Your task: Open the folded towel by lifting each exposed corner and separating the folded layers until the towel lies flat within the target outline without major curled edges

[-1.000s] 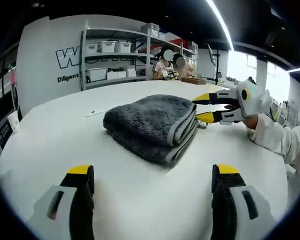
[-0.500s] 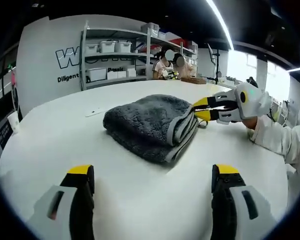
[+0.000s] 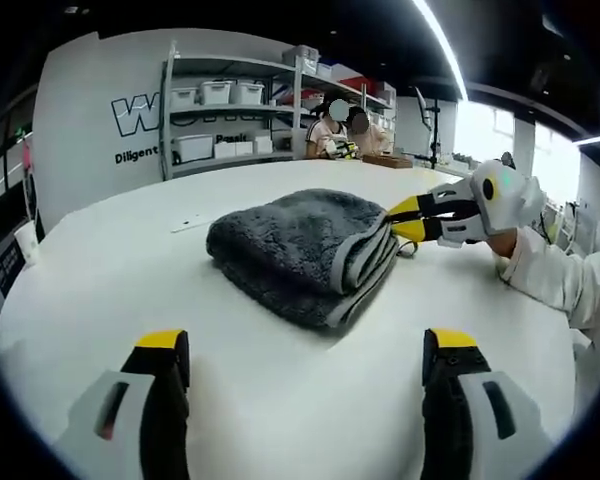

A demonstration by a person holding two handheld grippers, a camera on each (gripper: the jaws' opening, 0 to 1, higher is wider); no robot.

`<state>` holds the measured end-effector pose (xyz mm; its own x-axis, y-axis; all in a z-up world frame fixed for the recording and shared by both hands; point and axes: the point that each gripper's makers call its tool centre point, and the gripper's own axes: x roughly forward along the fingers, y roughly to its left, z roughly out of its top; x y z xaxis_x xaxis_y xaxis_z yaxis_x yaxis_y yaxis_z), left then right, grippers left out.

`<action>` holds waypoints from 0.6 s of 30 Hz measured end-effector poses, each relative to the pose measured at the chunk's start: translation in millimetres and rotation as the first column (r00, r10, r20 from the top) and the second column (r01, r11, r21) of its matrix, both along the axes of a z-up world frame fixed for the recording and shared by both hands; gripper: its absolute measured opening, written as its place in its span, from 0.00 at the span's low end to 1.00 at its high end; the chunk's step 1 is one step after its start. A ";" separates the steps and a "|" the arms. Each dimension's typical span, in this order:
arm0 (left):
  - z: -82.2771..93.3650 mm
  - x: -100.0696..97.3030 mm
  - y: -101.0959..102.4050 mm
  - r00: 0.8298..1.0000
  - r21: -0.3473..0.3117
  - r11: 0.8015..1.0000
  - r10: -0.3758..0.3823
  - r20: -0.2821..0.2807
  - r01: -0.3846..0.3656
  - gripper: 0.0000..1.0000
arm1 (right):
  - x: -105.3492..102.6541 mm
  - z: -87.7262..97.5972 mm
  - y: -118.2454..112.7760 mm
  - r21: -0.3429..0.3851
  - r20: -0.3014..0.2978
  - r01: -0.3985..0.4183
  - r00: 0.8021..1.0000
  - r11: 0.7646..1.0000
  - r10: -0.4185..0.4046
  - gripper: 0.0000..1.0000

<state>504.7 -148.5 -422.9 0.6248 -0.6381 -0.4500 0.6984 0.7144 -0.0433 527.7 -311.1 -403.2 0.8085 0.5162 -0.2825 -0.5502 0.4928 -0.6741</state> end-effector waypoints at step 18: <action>0.9 2.0 2.4 1.000 -0.003 1.000 0.008 -0.002 -0.008 0.95 | -14.6 0.3 15.2 0.105 -0.105 -0.029 0.994 0.994 0.040 0.00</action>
